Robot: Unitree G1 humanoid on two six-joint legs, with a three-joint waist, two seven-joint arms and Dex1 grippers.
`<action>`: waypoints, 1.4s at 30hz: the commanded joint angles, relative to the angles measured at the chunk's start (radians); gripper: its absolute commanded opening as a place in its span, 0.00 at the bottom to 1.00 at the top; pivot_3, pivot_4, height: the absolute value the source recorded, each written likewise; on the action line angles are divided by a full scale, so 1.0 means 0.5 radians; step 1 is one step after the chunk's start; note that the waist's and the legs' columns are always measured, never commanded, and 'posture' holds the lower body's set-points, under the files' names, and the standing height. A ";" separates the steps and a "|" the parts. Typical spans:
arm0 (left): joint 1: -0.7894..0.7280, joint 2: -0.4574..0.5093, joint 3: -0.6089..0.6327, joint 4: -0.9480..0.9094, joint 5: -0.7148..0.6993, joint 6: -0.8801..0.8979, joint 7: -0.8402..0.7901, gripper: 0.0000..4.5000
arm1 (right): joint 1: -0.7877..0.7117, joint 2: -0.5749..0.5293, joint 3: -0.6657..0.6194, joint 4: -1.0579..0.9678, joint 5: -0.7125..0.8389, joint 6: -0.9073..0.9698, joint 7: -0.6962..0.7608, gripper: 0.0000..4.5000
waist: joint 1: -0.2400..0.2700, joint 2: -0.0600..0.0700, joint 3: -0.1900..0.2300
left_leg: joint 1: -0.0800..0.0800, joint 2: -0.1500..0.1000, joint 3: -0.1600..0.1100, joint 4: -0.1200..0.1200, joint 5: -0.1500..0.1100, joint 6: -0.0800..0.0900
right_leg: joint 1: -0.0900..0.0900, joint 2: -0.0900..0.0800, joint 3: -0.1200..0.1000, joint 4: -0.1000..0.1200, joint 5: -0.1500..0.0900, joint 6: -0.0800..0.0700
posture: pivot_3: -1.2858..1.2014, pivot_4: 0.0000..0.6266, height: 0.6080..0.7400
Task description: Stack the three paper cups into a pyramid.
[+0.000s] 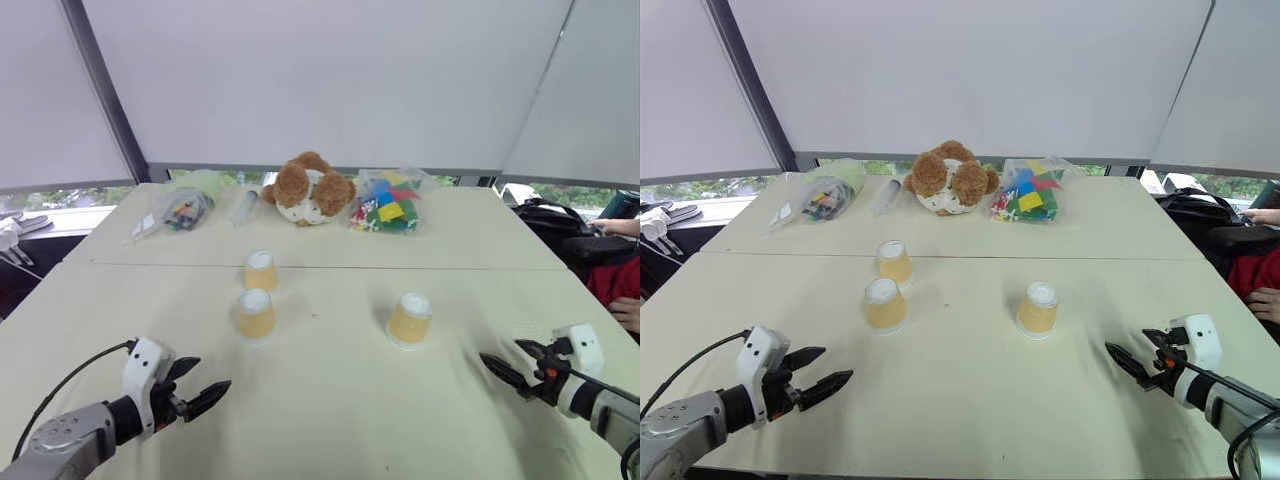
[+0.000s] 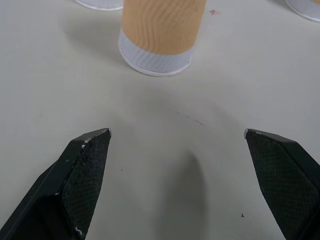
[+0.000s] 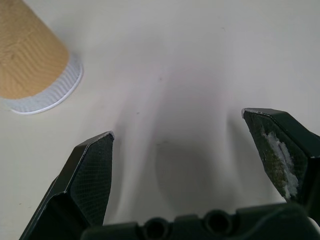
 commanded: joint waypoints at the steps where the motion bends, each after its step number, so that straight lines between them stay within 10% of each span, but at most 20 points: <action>1: -0.014 0.020 0.067 -0.027 -0.013 -0.012 0.017 0.98 | -0.033 -0.029 -0.045 -0.063 0.025 -0.008 0.012 1.00 | -0.001 -0.001 0.000 | 0.000 0.000 0.000 0.000 0.000 0.000 | 0.000 0.000 0.000 0.000 0.000 0.000 | 0.52 0.24 1.00; 19: -0.107 -0.004 0.085 0.050 0.064 -0.070 0.142 0.98 | -0.150 -0.023 -0.014 0.034 -0.017 -0.036 0.031 1.00 | -0.001 -0.001 0.000 | 0.000 0.000 0.001 0.000 0.000 0.000 | 0.000 0.000 -0.001 -0.002 0.000 0.000 | 0.52 0.24 1.00; 29: -0.680 0.521 0.009 0.288 0.023 -0.023 -0.321 0.98 | -0.178 -0.414 -0.193 -0.249 0.362 0.422 0.389 1.00 | 0.008 -0.001 0.001 | -0.002 -0.001 0.002 0.001 0.000 0.000 | 0.000 0.000 -0.003 -0.003 0.000 0.000 | 0.52 0.24 1.00; 42: -1.252 0.280 -0.490 0.725 0.213 -0.198 -0.529 0.98 | -0.222 -0.483 -0.131 -0.931 0.731 0.923 0.250 1.00 | 0.013 -0.005 0.003 | -0.006 0.001 -0.002 0.001 -0.001 0.002 | -0.001 0.004 -0.005 -0.005 0.003 0.008 | 0.52 0.24 1.00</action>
